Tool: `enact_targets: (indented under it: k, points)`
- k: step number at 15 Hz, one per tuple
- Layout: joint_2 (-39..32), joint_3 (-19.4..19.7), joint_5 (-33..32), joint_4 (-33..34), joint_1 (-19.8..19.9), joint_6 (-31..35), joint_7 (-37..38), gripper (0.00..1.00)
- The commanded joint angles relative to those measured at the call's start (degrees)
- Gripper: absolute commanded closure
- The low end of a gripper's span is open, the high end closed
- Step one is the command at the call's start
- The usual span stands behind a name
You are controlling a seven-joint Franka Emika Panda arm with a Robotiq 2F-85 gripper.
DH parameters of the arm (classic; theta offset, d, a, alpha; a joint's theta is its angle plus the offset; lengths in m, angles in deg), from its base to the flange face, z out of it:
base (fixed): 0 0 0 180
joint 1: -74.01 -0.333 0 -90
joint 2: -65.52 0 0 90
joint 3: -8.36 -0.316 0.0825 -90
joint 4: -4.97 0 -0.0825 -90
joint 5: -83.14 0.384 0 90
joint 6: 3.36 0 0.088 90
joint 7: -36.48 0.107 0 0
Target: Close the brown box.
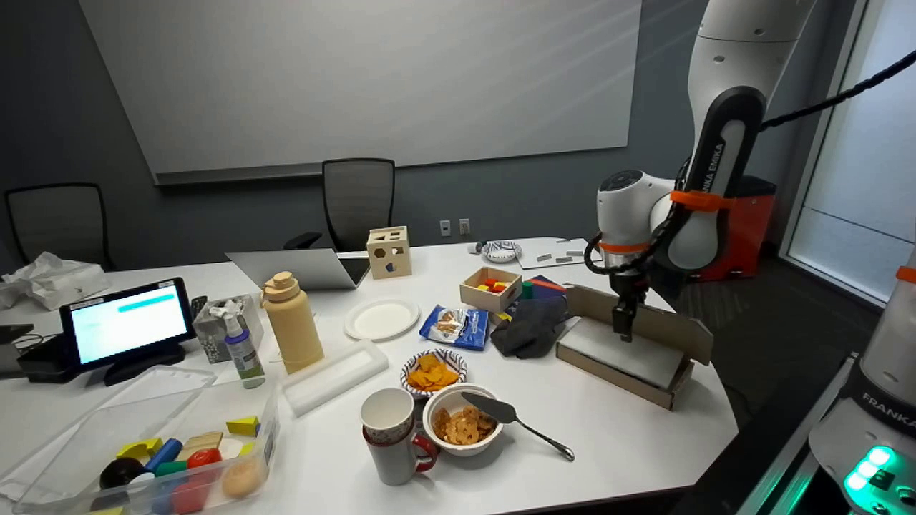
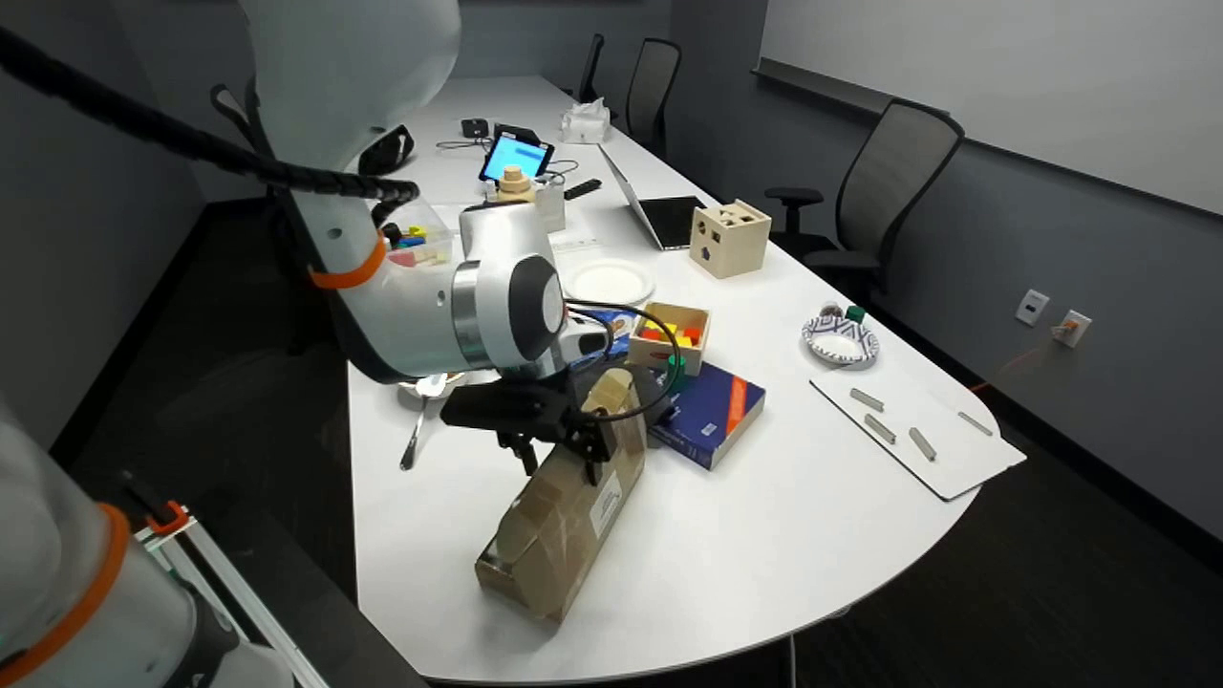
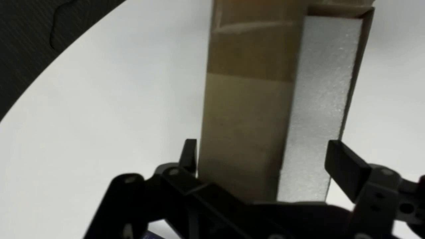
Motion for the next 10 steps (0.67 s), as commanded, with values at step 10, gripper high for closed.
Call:
enact_targets:
  k: [10]
  points:
    - [-11.6, -27.7, 23.15, -4.46, 33.69, 10.08, -43.04, 0.0]
